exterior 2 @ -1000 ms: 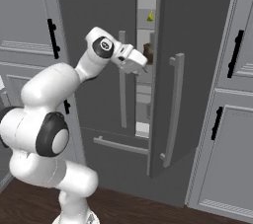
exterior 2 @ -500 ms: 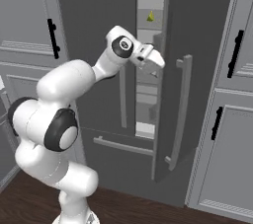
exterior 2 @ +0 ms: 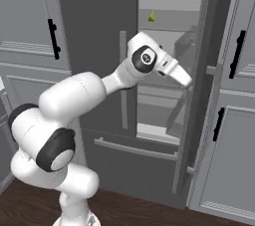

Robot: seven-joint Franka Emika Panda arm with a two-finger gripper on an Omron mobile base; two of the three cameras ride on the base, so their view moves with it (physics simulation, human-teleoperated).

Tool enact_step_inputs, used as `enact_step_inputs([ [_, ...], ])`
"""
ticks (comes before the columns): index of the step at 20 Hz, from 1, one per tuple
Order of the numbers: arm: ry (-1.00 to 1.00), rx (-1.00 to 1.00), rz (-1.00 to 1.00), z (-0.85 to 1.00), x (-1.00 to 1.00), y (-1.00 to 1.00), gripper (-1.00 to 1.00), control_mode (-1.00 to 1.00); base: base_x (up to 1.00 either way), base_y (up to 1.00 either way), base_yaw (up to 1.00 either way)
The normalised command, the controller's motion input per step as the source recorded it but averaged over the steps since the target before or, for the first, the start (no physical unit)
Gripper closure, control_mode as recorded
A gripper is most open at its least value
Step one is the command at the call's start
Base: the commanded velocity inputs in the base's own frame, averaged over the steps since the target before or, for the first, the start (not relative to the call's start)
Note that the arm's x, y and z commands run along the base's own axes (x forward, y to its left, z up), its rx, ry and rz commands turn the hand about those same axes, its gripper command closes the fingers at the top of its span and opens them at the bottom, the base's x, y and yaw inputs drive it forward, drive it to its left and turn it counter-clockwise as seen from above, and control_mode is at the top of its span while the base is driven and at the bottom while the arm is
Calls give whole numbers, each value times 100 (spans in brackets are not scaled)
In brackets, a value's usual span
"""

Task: Grab a lemon wedge from the fridge and one ice cube from the ice bowl, and put them in the glass of lemonade.

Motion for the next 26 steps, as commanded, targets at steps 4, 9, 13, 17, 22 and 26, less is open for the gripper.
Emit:
enact_step_inputs([
  [4, -31, 2, -9, 1, -58, -82, -100, -100, 0, 0, 0],
  [9, -35, 1, 0, 11, -41, -9, -100, -100, 0, 0, 0],
  [13, -40, 0, 0, 27, -39, 20, -100, -100, 0, 0, 0],
  [17, -23, 5, 13, 57, -13, 93, -100, -100, 0, 0, 0],
  [22, 3, 13, 50, 39, 4, 100, -100, -100, 0, 0, 0],
  [26, 16, 7, 76, 10, 14, 83, -100, -100, 0, 0, 0],
])
